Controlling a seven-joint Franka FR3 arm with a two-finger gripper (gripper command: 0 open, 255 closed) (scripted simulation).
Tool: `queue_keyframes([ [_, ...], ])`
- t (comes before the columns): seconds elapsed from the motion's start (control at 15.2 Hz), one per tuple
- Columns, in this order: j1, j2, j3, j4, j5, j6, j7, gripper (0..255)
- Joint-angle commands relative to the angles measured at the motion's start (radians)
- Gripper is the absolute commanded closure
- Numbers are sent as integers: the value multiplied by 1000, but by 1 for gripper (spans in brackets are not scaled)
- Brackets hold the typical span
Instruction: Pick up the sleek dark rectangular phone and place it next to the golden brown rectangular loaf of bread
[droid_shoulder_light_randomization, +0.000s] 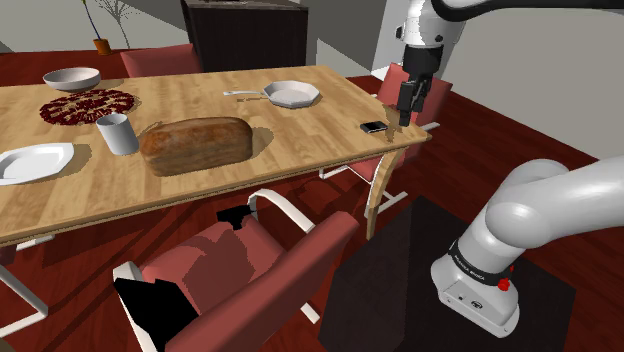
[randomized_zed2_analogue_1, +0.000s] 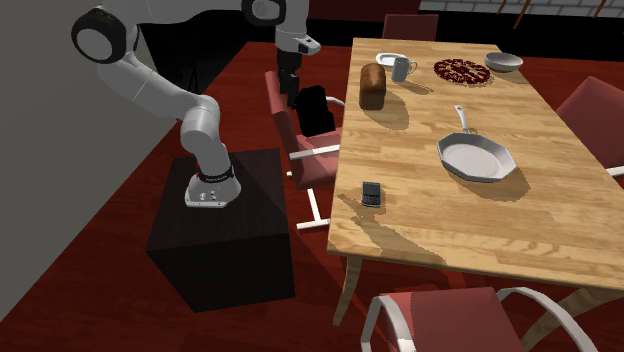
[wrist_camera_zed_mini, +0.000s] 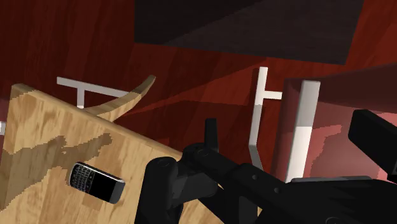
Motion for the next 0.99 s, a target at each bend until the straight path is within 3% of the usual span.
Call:
queue_keyframes([
  [0.0,0,0,0,0,0,0,0,0],
  [0.46,-15,60,-175,-59,-122,159,-300,0],
  [0.92,-12,225,-347,-26,-193,338,-594,0],
])
